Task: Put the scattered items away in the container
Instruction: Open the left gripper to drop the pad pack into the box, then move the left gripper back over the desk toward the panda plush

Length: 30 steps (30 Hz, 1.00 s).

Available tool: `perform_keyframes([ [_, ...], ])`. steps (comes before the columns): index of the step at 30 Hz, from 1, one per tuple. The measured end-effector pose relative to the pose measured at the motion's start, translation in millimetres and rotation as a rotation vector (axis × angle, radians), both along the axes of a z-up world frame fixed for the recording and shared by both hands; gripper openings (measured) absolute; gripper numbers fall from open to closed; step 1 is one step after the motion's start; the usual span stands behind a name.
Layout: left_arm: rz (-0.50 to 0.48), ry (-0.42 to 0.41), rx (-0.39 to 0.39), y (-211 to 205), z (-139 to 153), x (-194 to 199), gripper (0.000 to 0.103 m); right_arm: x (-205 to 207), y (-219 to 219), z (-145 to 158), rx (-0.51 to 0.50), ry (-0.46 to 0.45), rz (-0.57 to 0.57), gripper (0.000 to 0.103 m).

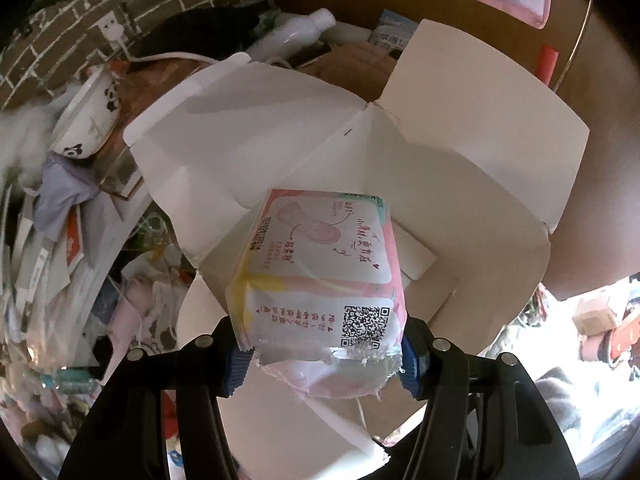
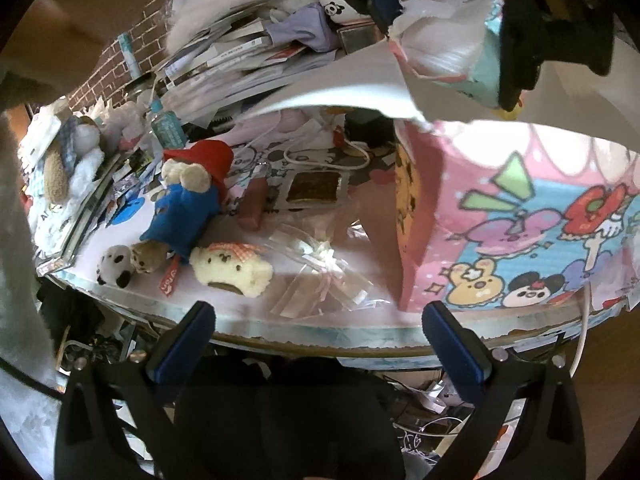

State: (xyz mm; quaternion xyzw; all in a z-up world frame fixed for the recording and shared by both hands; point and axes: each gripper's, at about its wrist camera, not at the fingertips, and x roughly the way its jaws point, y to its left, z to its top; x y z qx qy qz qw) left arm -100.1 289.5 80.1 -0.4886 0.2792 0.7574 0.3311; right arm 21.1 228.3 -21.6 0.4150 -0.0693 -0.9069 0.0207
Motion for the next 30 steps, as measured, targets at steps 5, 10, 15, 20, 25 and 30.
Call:
perform_keyframes([
  [5,-0.020,0.019,-0.040,6,-1,2,0.056,2,5,2,-0.007,0.009,-0.012,0.103],
  [10,-0.043,0.051,-0.072,7,-5,7,0.063,2,7,2,-0.010,0.006,-0.020,0.103],
  [15,-0.040,0.060,-0.050,5,-1,7,0.073,2,8,1,-0.012,0.006,-0.019,0.103],
  [20,-0.032,0.123,0.015,-3,18,13,0.081,3,8,1,-0.011,0.006,-0.022,0.103],
  [25,-0.023,0.213,0.094,-21,41,25,0.082,3,8,-1,-0.010,0.004,-0.022,0.103],
  [30,0.023,0.309,0.209,-61,68,37,0.082,3,4,-2,-0.008,0.006,-0.008,0.103],
])
